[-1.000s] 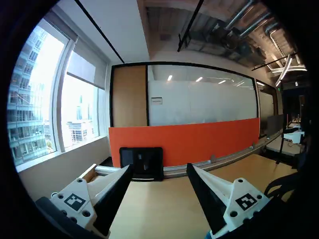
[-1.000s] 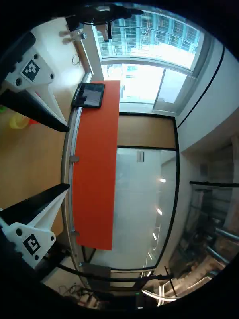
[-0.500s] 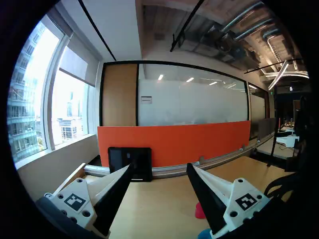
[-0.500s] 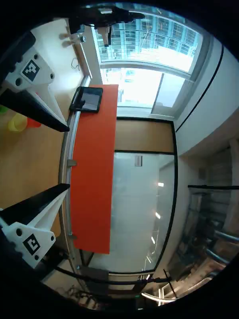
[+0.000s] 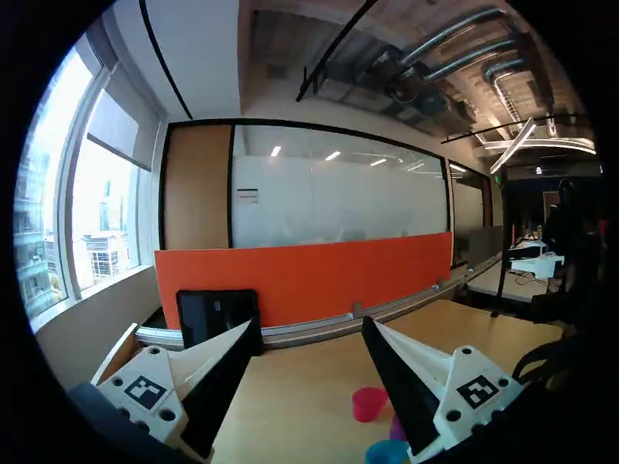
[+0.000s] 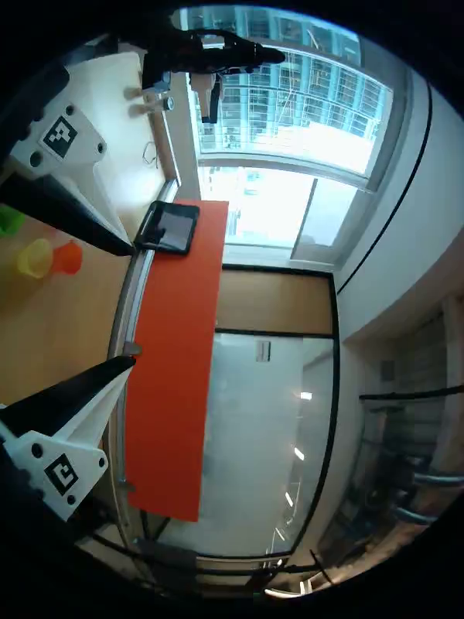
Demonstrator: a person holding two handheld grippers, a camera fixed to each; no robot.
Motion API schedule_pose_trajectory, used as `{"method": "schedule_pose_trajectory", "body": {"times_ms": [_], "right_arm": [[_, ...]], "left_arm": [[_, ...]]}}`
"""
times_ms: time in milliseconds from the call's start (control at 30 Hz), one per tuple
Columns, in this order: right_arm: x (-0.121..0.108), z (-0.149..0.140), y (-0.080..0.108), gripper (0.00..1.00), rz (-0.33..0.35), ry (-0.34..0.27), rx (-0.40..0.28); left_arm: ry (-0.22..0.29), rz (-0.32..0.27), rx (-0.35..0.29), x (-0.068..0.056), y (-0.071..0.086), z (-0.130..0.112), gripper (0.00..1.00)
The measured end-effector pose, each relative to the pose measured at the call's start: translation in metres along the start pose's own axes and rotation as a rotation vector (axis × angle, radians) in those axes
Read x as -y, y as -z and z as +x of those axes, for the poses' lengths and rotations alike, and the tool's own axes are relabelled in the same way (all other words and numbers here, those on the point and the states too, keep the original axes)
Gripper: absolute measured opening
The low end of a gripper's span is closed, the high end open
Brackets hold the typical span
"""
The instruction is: Pour water
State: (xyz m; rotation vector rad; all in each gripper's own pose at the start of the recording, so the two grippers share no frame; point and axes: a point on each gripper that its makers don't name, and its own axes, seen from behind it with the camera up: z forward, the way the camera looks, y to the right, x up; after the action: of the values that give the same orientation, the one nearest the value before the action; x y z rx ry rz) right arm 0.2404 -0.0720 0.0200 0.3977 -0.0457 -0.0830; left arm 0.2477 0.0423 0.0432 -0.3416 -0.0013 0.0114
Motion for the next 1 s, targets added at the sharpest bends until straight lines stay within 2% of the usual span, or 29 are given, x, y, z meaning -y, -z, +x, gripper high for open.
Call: {"method": "schedule_pose_trajectory", "body": {"times_ms": [367,667,1000], "right_arm": [[0.019,-0.003,0.003,1.00,0.091,0.012,0.011],[0.023,-0.003,0.004,1.00,0.127,0.005,0.016],[0.023,-0.012,0.007,1.00,0.157,0.020,0.048]], "left_arm": [[0.029,-0.118,-0.003,-0.025,-0.002,0.000,0.97],[-0.006,-0.179,0.010,-0.040,0.000,-0.004,0.97],[-0.027,-0.226,0.054,-0.049,0.001,-0.023,0.98]]}}
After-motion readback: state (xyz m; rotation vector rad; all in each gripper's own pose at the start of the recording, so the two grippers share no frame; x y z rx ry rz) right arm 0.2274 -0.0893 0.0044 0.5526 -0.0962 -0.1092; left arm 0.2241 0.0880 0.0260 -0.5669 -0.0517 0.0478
